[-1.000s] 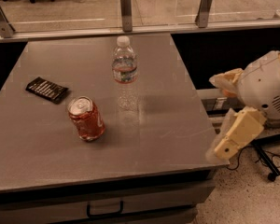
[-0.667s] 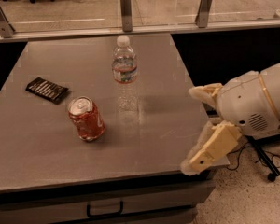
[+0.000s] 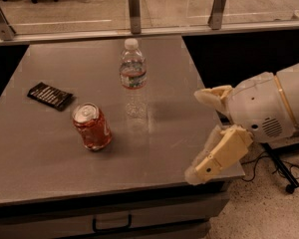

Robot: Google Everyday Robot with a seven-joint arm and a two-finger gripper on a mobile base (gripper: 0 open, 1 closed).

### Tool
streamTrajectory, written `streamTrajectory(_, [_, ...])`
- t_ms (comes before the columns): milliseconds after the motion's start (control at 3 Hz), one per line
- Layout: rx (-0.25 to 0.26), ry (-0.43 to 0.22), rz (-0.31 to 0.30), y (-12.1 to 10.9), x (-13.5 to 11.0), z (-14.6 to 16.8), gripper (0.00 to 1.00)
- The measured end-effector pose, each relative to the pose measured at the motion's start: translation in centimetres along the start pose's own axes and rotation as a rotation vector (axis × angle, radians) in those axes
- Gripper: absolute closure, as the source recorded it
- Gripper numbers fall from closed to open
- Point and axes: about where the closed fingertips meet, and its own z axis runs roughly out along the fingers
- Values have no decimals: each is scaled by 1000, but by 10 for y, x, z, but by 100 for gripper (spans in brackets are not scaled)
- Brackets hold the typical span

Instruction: Pick coke can

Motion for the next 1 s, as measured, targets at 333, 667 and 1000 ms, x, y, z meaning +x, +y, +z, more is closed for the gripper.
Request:
streamTrajectory(333, [-14,-26,33,8,-2,20,0])
streamTrajectory(667, [-51,-114,85,17,-6,61,0])
streamTrajectory(1000, [-88,-220,96,27,-23,100,0])
